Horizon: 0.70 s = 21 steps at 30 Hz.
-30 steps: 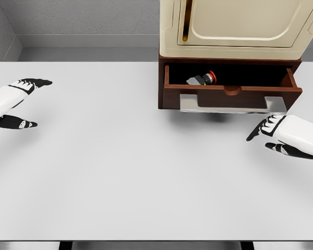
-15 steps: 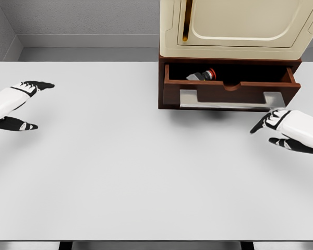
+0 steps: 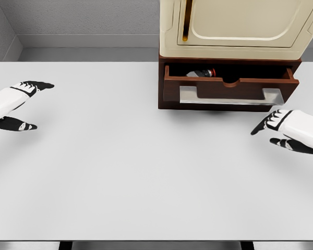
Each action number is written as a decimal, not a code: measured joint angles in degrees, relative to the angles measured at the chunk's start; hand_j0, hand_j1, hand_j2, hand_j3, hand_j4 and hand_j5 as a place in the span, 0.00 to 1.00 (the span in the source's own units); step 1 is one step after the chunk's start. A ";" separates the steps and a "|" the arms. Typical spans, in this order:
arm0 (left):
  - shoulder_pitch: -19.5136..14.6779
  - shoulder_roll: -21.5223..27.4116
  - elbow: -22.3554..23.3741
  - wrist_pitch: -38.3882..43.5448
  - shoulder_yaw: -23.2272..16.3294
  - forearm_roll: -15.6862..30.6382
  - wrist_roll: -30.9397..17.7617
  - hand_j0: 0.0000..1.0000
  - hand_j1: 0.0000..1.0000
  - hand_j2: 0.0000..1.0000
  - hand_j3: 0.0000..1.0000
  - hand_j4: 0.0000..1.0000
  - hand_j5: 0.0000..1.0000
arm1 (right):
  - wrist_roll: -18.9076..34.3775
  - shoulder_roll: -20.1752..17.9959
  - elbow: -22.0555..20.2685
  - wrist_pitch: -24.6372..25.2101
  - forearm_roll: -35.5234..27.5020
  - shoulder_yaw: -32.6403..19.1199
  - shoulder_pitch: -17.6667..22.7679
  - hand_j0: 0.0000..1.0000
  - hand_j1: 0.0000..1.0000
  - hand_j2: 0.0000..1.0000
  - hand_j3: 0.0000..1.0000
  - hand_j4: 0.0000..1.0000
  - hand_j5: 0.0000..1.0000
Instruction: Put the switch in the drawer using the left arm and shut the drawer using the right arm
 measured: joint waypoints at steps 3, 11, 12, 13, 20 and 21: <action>0.00 0.00 -0.08 0.00 0.00 -0.06 0.00 1.00 1.00 1.00 1.00 1.00 1.00 | -0.01 0.02 -1.02 0.01 0.00 -0.15 -0.18 0.64 0.64 0.64 0.64 0.64 0.64; 0.00 0.01 -0.08 0.00 0.00 -0.15 0.00 1.00 1.00 1.00 1.00 1.00 1.00 | -0.01 0.64 -0.34 0.01 0.12 -0.24 -1.05 0.65 0.65 0.65 0.65 0.65 0.65; 0.00 0.01 -0.09 0.00 0.00 -0.15 0.00 1.00 1.00 1.00 1.00 1.00 1.00 | 0.02 0.72 0.17 0.01 0.15 -0.23 -1.49 0.66 0.66 0.66 0.66 0.66 0.66; 0.00 0.01 -0.09 0.00 0.00 -0.15 0.00 1.00 1.00 1.00 1.00 1.00 1.00 | 0.07 0.83 0.71 0.00 0.13 -0.19 -1.76 0.66 0.66 0.66 0.66 0.66 0.66; -0.09 0.01 -0.09 0.00 0.00 -0.12 0.00 1.00 1.00 1.00 1.00 1.00 1.00 | 0.15 2.43 2.81 -0.03 0.82 -0.02 -3.43 0.66 0.66 0.66 0.66 0.66 0.66; -0.09 0.01 -0.09 0.00 0.00 -0.11 0.00 1.00 1.00 1.00 1.00 1.00 1.00 | 0.12 2.63 2.95 -0.02 0.81 -0.01 -3.52 0.66 0.66 0.66 0.66 0.66 0.66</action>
